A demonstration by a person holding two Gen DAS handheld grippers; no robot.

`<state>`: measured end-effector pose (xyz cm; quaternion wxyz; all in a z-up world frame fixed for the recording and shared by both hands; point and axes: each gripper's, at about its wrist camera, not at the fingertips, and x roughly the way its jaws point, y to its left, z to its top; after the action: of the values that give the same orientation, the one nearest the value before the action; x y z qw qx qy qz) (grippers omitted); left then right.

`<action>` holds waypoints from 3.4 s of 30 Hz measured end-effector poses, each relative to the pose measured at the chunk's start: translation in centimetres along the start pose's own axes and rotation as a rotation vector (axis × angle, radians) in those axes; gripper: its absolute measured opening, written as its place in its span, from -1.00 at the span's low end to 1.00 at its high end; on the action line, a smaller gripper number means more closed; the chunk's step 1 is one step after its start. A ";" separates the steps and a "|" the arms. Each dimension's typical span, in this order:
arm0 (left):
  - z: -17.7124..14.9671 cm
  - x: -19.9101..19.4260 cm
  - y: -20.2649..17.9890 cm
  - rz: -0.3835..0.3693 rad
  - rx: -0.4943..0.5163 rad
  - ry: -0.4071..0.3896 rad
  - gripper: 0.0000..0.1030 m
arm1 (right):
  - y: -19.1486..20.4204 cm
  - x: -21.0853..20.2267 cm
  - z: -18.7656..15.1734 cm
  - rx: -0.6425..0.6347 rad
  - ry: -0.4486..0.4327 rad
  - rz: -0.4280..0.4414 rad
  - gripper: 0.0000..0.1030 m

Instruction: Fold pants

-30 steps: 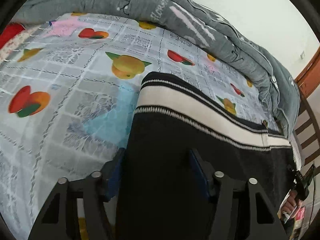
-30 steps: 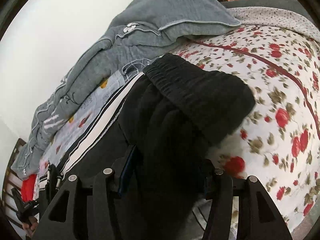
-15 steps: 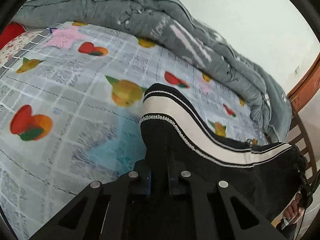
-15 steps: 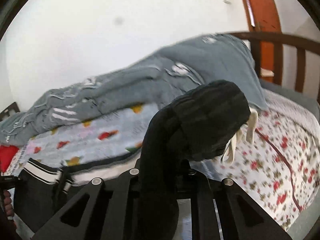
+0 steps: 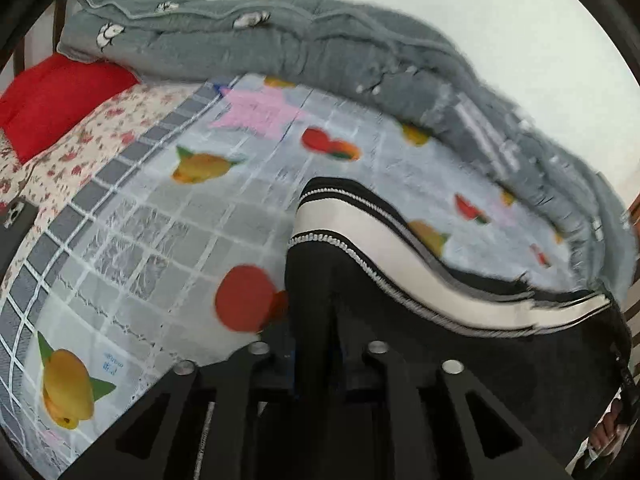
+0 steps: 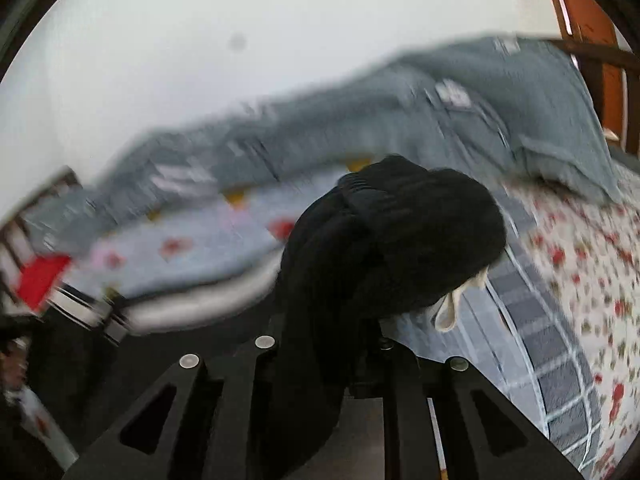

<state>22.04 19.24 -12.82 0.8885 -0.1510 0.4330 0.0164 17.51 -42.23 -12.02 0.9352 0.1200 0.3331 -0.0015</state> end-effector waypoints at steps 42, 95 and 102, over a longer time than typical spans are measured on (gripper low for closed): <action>-9.8 -3.8 5.3 -0.200 -0.034 -0.030 0.12 | 22.1 -3.0 -6.4 -0.242 0.167 0.341 -0.22; -13.4 -4.8 7.1 -0.445 -0.192 -0.063 0.20 | 25.5 0.5 -11.2 -0.292 0.274 0.412 -0.38; -12.0 -3.6 6.0 -0.429 -0.292 -0.086 0.26 | 23.0 -3.0 -11.2 -0.292 0.241 0.415 -0.33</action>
<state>9.62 21.91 -18.49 0.8579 -0.3654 0.3461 -0.1037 10.08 -17.59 -13.38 0.8765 0.0489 0.4069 0.2524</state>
